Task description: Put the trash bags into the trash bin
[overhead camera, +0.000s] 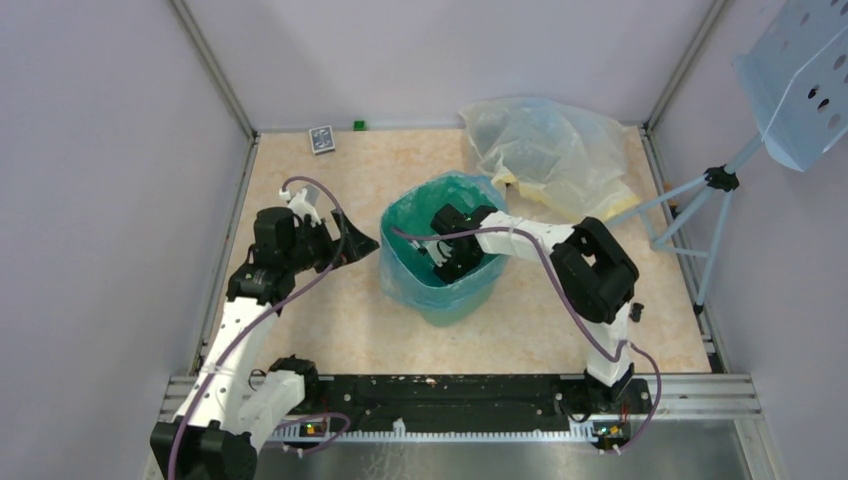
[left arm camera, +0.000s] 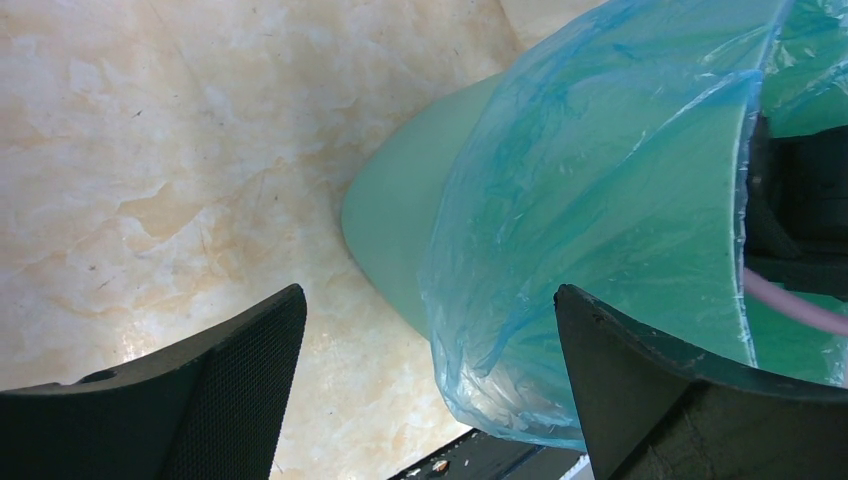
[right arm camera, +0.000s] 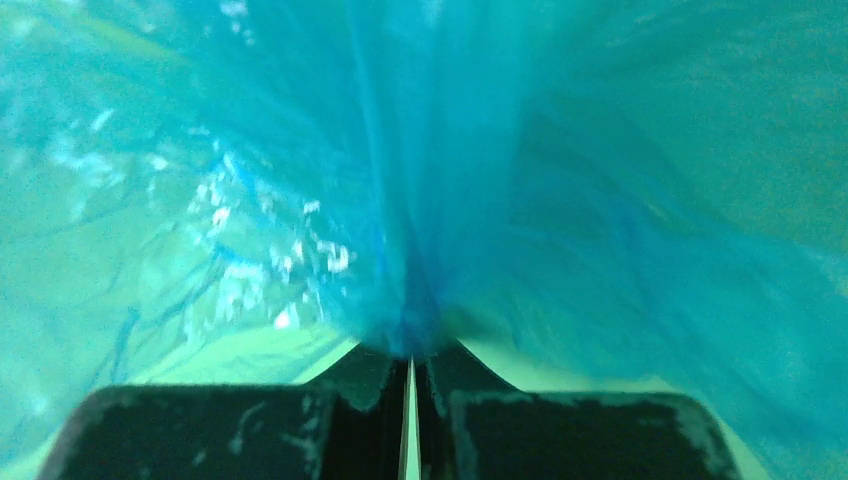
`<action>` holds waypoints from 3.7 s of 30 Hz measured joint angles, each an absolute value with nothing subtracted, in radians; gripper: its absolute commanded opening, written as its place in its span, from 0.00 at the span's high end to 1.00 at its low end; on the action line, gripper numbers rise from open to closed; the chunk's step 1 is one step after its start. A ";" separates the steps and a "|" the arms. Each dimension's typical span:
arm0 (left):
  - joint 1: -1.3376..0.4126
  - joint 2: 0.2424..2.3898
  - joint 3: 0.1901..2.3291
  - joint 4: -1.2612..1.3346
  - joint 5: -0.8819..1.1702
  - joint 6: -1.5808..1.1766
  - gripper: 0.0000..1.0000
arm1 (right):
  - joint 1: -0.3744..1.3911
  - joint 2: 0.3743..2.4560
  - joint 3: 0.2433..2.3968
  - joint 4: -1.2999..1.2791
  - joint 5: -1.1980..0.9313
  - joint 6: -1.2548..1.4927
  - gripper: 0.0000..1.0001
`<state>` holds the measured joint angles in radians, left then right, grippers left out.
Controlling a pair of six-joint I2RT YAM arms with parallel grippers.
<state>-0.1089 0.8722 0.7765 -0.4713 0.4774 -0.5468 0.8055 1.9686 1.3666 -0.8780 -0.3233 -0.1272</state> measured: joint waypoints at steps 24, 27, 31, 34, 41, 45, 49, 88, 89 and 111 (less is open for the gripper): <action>-0.108 0.835 0.795 -0.553 0.426 -0.512 0.01 | 0.809 1.602 1.707 -0.912 -0.229 -0.017 0.47; -0.108 0.822 0.795 -0.561 0.427 -0.505 0.01 | 0.808 1.559 1.782 -0.926 -0.130 0.012 0.34; -0.107 0.800 0.795 -0.588 0.427 -0.496 0.01 | 0.785 1.508 1.845 -0.952 -0.002 0.022 0.34; -0.107 0.789 0.795 -0.605 0.424 -0.490 0.01 | 0.739 1.505 1.883 -0.978 0.050 0.023 0.39; -0.107 0.787 0.801 -0.628 0.404 -0.479 0.01 | 0.675 1.622 1.899 -1.023 0.055 0.025 0.53; -0.107 0.787 0.803 -0.631 0.393 -0.479 0.01 | 0.672 1.752 1.929 -1.039 0.046 0.030 0.74; -0.107 0.790 0.818 -0.638 0.382 -0.477 0.01 | 0.669 1.866 1.991 -1.046 0.040 0.038 1.00; -0.106 0.581 0.513 -0.179 0.347 -0.427 0.01 | 0.535 0.807 0.616 -0.050 0.226 0.086 0.18; -0.106 0.585 0.489 -0.155 0.353 -0.427 0.01 | 0.535 0.760 0.518 -0.023 0.256 0.093 0.18; -0.106 0.802 0.179 0.428 0.040 -0.422 0.01 | 0.183 1.161 0.015 1.029 0.415 -0.016 0.18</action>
<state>-0.1062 0.8017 0.1795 0.4282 0.0399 -0.4225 0.1833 1.1606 0.0154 1.0290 0.4152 -0.0162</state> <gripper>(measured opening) 0.987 0.821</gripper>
